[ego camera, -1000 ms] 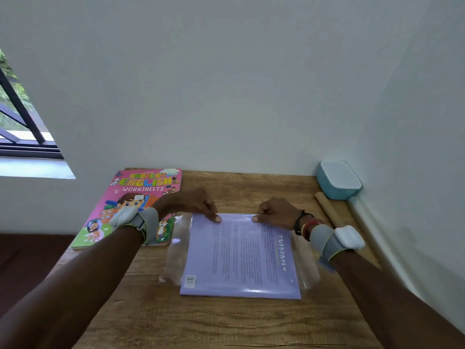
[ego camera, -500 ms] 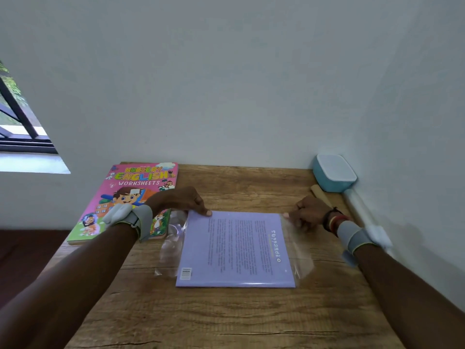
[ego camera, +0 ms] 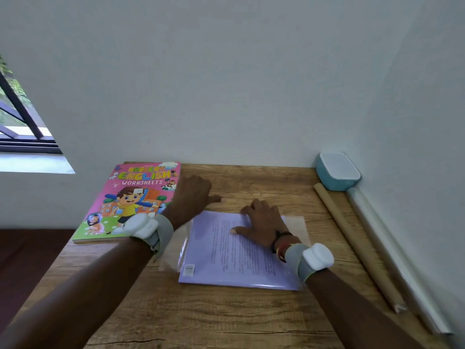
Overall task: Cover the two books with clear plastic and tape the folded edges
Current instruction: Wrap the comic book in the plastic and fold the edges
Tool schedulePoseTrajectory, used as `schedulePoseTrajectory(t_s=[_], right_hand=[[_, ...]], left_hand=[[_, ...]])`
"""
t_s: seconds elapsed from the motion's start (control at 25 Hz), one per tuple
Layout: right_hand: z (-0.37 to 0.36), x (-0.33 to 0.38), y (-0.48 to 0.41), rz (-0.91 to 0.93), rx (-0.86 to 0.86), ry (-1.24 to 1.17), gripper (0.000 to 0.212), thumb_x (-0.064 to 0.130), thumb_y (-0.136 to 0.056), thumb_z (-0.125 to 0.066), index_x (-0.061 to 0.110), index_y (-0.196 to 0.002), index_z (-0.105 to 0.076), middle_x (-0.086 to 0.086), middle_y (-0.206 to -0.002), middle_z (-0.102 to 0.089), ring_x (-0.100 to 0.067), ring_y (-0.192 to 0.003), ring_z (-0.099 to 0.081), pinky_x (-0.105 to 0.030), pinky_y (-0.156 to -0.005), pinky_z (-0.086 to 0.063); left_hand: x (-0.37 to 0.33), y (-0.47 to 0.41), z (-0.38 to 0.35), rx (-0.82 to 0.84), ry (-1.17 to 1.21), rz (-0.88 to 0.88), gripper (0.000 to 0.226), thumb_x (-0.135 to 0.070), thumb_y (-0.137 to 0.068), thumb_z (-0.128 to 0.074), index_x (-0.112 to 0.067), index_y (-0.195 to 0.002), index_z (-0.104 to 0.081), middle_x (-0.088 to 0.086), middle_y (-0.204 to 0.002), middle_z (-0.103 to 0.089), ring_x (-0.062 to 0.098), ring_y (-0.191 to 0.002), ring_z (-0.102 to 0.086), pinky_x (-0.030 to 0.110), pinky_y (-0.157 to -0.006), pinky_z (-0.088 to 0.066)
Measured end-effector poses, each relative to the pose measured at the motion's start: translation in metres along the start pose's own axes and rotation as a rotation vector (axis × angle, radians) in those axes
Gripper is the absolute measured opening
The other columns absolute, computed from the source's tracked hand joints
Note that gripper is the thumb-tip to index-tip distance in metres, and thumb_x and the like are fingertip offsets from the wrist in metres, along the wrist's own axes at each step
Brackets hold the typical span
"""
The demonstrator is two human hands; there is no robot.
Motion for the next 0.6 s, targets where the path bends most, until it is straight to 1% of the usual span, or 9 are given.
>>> schedulePoseTrajectory(t_s=[0.04,0.08,0.16,0.2,0.24,0.32,0.44,0.52,0.6], right_hand=[[-0.003,-0.003,0.004,-0.065,-0.025,0.014,0.09,0.087,-0.068,-0.023,0.022,-0.123,-0.052,-0.005,-0.119,-0.049,-0.029,-0.113,-0.045,-0.047,-0.092,-0.036],[-0.005,-0.003,0.009,-0.157,-0.057,0.031,0.087,0.086,-0.07,-0.024,0.021,-0.122,-0.051,-0.007,-0.121,-0.049,-0.03,-0.115,-0.045,-0.048,-0.092,-0.037],[-0.006,-0.003,0.02,-0.399,-0.114,0.01,0.077,0.078,-0.08,-0.035,0.015,-0.123,-0.049,-0.01,-0.126,-0.051,-0.033,-0.116,-0.047,-0.047,-0.092,-0.041],[-0.005,-0.003,0.028,-0.499,-0.115,-0.011,0.074,0.073,-0.084,-0.039,0.012,-0.124,-0.048,-0.012,-0.126,-0.053,-0.033,-0.115,-0.051,-0.045,-0.091,-0.042],[-0.001,-0.002,0.037,-0.542,-0.102,-0.02,0.071,0.069,-0.087,-0.04,0.009,-0.124,-0.048,-0.013,-0.125,-0.056,-0.033,-0.113,-0.054,-0.041,-0.09,-0.043],[0.006,0.004,0.053,-0.513,-0.068,0.035,0.061,0.06,-0.093,-0.04,0.008,-0.123,-0.05,-0.01,-0.125,-0.057,-0.03,-0.113,-0.057,-0.037,-0.089,-0.044],[0.015,0.014,0.053,-0.383,-0.127,0.162,0.045,0.044,-0.097,-0.042,0.012,-0.126,-0.048,-0.011,-0.128,-0.05,-0.032,-0.117,-0.051,-0.041,-0.092,-0.041],[0.004,0.016,0.032,-0.15,-0.213,0.04,0.042,0.033,-0.098,-0.035,0.012,-0.134,-0.043,-0.013,-0.138,-0.044,-0.033,-0.126,-0.044,-0.046,-0.099,-0.037],[-0.01,0.02,0.01,0.011,-0.152,-0.213,0.053,0.029,-0.097,-0.026,0.012,-0.146,-0.033,-0.01,-0.154,-0.03,-0.028,-0.142,-0.028,-0.047,-0.112,-0.025]], left_hand=[[-0.009,0.004,-0.002,-0.077,0.115,0.008,0.062,-0.071,-0.088,-0.04,-0.016,-0.1,-0.065,0.009,-0.104,-0.069,0.029,-0.103,-0.061,0.039,-0.086,-0.041],[-0.02,0.01,-0.005,-0.138,0.239,0.002,0.06,-0.068,-0.089,-0.036,-0.016,-0.097,-0.065,0.008,-0.101,-0.069,0.029,-0.101,-0.06,0.04,-0.085,-0.042],[-0.052,0.025,-0.014,-0.252,0.4,-0.025,0.06,-0.064,-0.088,-0.03,-0.017,-0.095,-0.066,0.005,-0.098,-0.07,0.028,-0.097,-0.061,0.042,-0.082,-0.044],[-0.069,0.032,-0.019,-0.298,0.45,-0.045,0.058,-0.061,-0.089,-0.031,-0.017,-0.098,-0.067,0.004,-0.098,-0.071,0.027,-0.096,-0.062,0.042,-0.082,-0.045],[-0.085,0.037,-0.025,-0.328,0.501,-0.072,0.055,-0.058,-0.09,-0.034,-0.016,-0.102,-0.069,0.003,-0.102,-0.072,0.027,-0.097,-0.063,0.042,-0.082,-0.046],[-0.102,0.043,-0.04,-0.347,0.542,-0.11,0.053,-0.05,-0.092,-0.038,-0.012,-0.112,-0.069,0.006,-0.115,-0.071,0.027,-0.105,-0.065,0.041,-0.085,-0.05],[-0.106,0.044,-0.07,-0.357,0.579,-0.141,0.049,-0.038,-0.094,-0.043,-0.005,-0.122,-0.065,0.014,-0.128,-0.064,0.028,-0.119,-0.061,0.043,-0.097,-0.049],[-0.103,0.043,-0.08,-0.321,0.642,-0.204,0.048,-0.03,-0.095,-0.044,-0.001,-0.131,-0.058,0.018,-0.137,-0.056,0.03,-0.13,-0.051,0.046,-0.106,-0.043],[-0.098,0.044,-0.085,-0.341,0.593,-0.334,0.044,-0.022,-0.094,-0.046,0.004,-0.127,-0.059,0.022,-0.132,-0.059,0.034,-0.129,-0.05,0.049,-0.107,-0.041]])
Point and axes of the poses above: each hand's wrist, its own y-axis away from the middle knuckle, its own z-axis out of the back of the hand, x = y × z, the point moved 1 cm from there along -y, towards the middle knuckle
